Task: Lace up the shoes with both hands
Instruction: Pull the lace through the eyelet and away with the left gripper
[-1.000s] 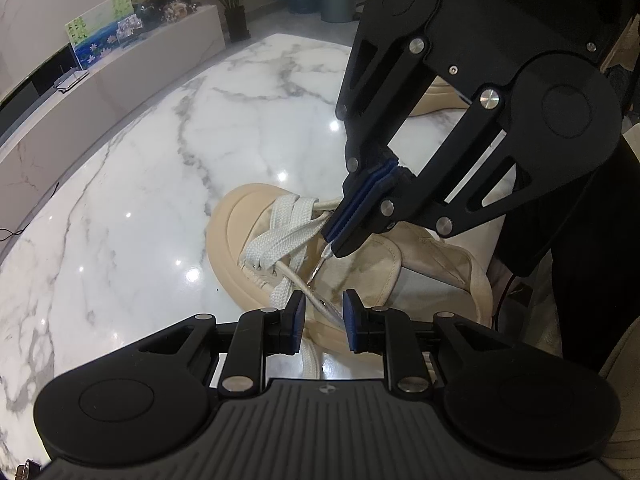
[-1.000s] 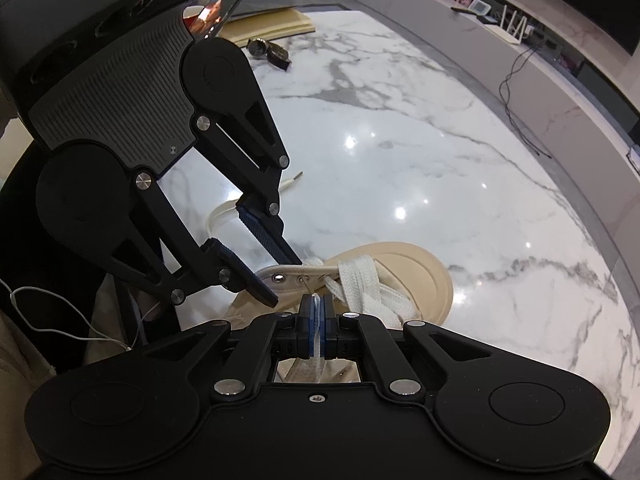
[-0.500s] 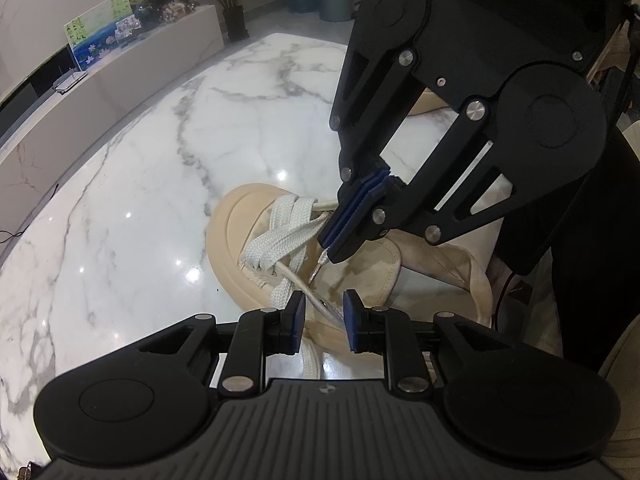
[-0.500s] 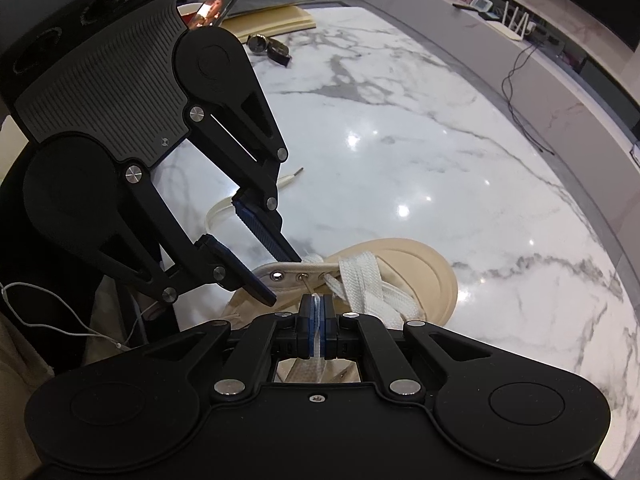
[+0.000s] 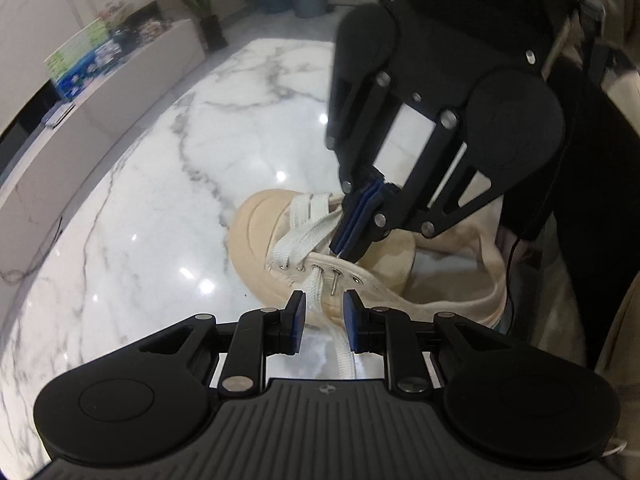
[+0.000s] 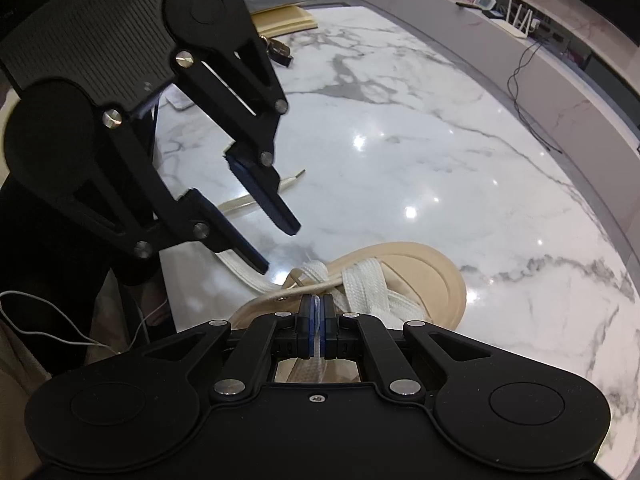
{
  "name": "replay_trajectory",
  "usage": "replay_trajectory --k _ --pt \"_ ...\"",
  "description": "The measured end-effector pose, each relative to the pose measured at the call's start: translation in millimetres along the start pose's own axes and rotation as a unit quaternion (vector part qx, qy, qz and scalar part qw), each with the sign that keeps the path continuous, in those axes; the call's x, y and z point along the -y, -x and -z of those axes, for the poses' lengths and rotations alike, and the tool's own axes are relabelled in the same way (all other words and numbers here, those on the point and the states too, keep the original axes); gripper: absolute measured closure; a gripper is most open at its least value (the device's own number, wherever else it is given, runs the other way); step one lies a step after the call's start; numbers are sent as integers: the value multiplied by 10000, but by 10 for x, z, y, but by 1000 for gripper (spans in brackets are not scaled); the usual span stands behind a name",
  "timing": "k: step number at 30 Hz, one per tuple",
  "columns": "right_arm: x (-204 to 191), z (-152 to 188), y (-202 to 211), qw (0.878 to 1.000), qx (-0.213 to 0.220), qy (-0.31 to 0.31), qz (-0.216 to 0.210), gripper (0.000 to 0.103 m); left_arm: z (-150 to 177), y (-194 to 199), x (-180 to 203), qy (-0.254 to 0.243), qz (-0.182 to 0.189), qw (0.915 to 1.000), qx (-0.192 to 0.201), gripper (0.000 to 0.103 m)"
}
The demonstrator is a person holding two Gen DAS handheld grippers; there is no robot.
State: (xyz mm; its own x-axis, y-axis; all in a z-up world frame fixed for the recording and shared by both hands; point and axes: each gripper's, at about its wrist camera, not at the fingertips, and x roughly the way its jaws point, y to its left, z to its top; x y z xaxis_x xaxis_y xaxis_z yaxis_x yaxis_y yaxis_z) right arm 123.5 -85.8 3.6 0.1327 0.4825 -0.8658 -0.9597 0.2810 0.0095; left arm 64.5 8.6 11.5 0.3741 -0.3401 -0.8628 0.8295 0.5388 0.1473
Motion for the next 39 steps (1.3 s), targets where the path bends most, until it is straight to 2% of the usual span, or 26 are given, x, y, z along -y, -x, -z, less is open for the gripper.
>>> replay_trajectory --k 3,5,10,17,25,28,29,32,35,39 --pt "12 13 -2 10000 19 -26 -29 102 -25 -89 52 -302 -10 9995 -26 85" --pt "21 21 1 10000 31 -49 -49 102 -39 -148 77 -450 -15 9990 -56 89" --pt "46 42 2 9999 74 -102 -112 102 -61 -213 91 -679 -7 9977 -88 96" --pt "70 71 10 9996 139 -142 -179 102 -73 -254 121 -927 -28 9956 -130 101" --pt "42 39 55 9994 203 -264 -81 101 -102 -255 160 -766 -157 9968 -169 101" --pt "16 69 160 9990 287 -349 33 97 -109 -188 174 -724 -246 9970 -151 101" --pt "5 79 194 9988 300 -366 75 94 -104 -155 175 -696 -294 9970 -141 101" --pt "-36 124 274 9987 254 -394 181 92 -89 -34 169 -587 -441 9972 -103 101" --pt "-91 171 333 9986 180 -411 286 85 -102 96 171 -514 -621 9967 -54 101" --pt "-169 217 389 9981 111 -440 414 85 -180 216 190 -485 -886 9949 -31 101"
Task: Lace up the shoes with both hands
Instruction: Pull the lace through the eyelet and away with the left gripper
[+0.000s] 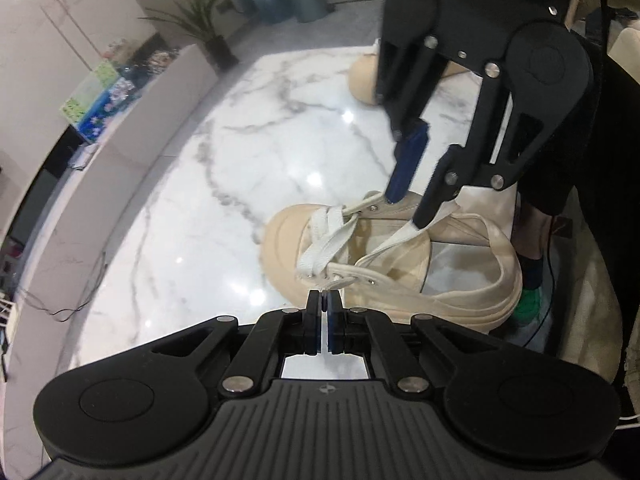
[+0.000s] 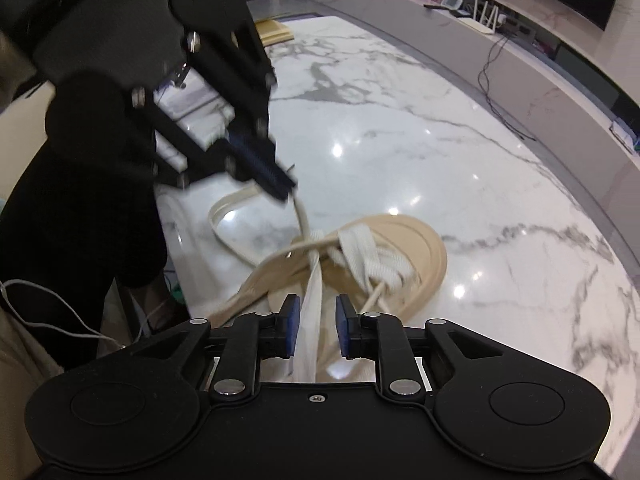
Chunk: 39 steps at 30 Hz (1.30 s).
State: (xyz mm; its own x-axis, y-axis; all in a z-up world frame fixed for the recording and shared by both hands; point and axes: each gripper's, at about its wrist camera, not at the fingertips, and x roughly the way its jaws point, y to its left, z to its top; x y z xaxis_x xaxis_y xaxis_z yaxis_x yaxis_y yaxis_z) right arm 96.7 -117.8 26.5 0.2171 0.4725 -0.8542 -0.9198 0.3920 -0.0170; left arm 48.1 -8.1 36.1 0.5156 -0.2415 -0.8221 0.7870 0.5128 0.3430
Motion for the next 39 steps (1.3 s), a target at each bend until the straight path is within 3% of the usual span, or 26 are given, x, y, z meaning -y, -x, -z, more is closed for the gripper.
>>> replay_trajectory --k 11,23,31,39 --pt "-190 186 184 9987 -74 -204 469 85 75 708 19 140 -1116 9936 53 101" --pt "-268 247 238 9974 52 -397 597 85 132 1293 -15 331 -2218 9742 -251 101" --pt "-245 204 303 9964 253 -447 669 85 91 1338 -28 376 -2350 9710 -241 101" --pt "-166 180 247 9950 394 -680 624 85 257 886 7 430 -1702 9825 -626 101"
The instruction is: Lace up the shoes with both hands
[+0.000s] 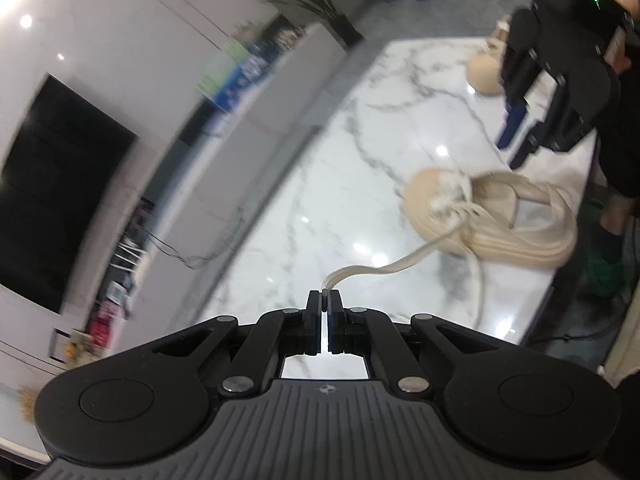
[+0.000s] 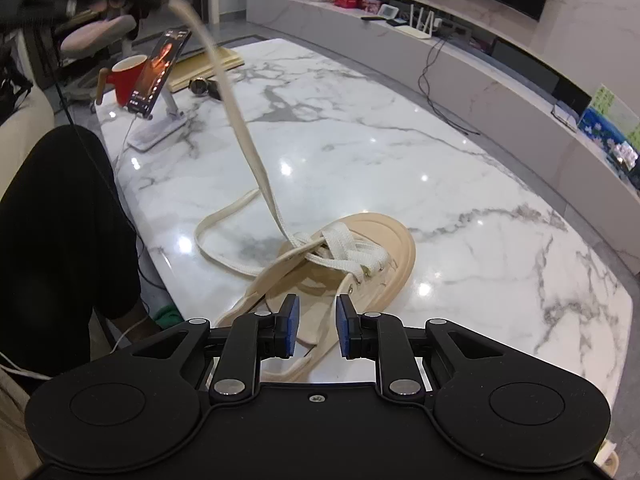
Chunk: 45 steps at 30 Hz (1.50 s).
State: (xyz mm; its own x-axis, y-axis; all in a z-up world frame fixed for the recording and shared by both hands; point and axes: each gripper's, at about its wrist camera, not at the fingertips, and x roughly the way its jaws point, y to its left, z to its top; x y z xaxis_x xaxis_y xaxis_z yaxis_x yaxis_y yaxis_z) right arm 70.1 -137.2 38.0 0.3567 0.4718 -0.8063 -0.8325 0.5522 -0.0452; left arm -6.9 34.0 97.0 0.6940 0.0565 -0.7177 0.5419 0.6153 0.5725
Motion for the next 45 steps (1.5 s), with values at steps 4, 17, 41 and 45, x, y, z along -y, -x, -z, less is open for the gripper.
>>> replay_trajectory --k 4,17,41,45 --pt "37 -33 -65 10000 50 -73 -6 85 135 -352 121 117 558 9980 -266 101" --pt "159 -137 -257 9999 30 -91 -77 85 611 -1403 109 700 1394 9806 -1190 101" --pt "318 39 -267 9983 306 -474 143 80 589 -2172 -214 2820 1708 9283 -1720 81" --pt "301 58 -243 9983 380 -387 210 79 581 -2187 -219 2808 1791 9280 -1670 94"
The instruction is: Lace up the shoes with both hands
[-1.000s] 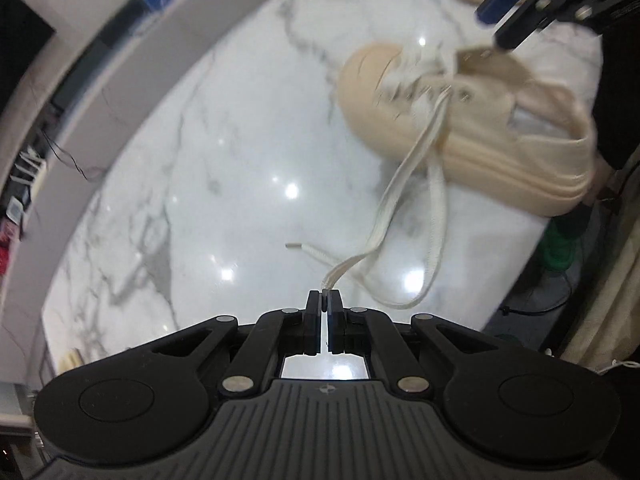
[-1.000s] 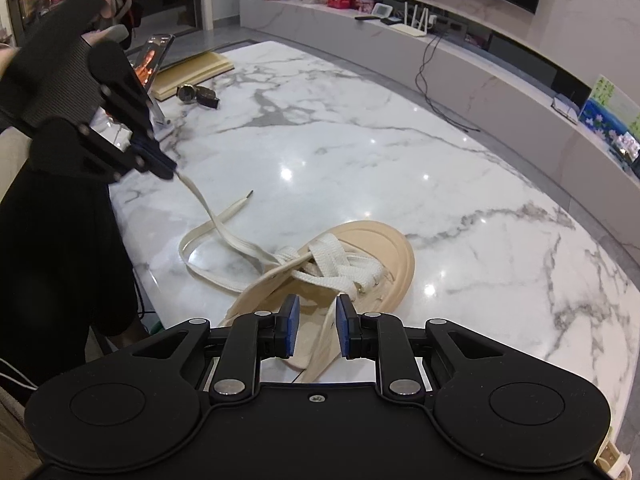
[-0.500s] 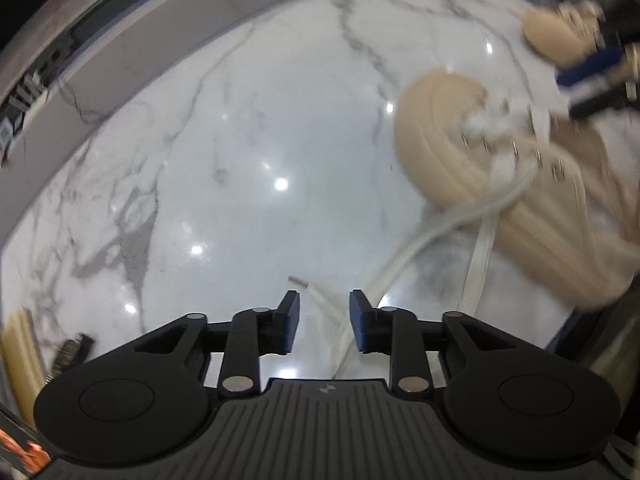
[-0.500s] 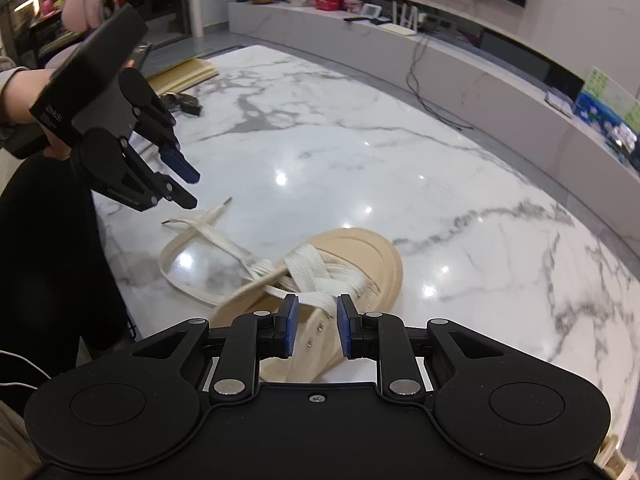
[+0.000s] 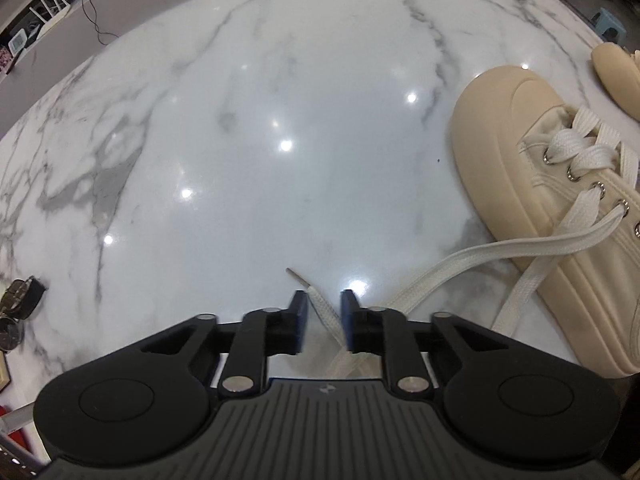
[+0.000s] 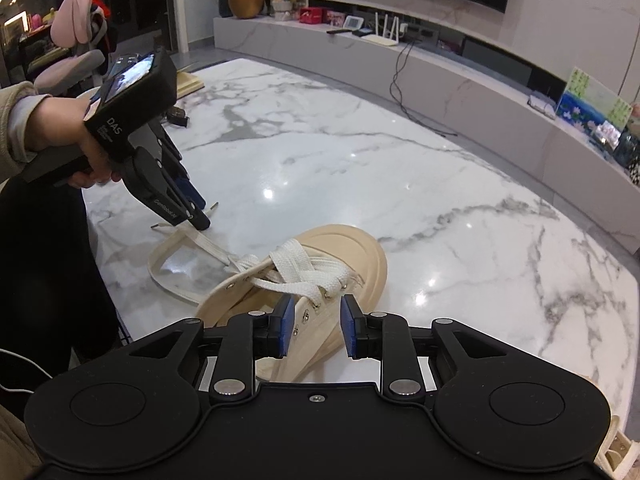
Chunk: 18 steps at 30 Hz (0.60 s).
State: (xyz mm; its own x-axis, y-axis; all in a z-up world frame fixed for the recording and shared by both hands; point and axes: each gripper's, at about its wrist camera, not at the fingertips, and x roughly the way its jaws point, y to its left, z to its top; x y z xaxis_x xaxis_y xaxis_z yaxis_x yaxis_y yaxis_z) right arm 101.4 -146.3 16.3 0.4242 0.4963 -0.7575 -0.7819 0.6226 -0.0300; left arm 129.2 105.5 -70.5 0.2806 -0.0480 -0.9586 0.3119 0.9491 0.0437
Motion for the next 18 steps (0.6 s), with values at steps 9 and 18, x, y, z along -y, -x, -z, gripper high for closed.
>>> replay_trajectory --k 9,18 --pt "9 58 15 9999 -32 -30 111 79 -57 382 25 -186 -252 9972 674 100" --pt "-63 94 90 9999 35 -135 101 79 -97 1301 -11 -320 -1046 9798 1673 100"
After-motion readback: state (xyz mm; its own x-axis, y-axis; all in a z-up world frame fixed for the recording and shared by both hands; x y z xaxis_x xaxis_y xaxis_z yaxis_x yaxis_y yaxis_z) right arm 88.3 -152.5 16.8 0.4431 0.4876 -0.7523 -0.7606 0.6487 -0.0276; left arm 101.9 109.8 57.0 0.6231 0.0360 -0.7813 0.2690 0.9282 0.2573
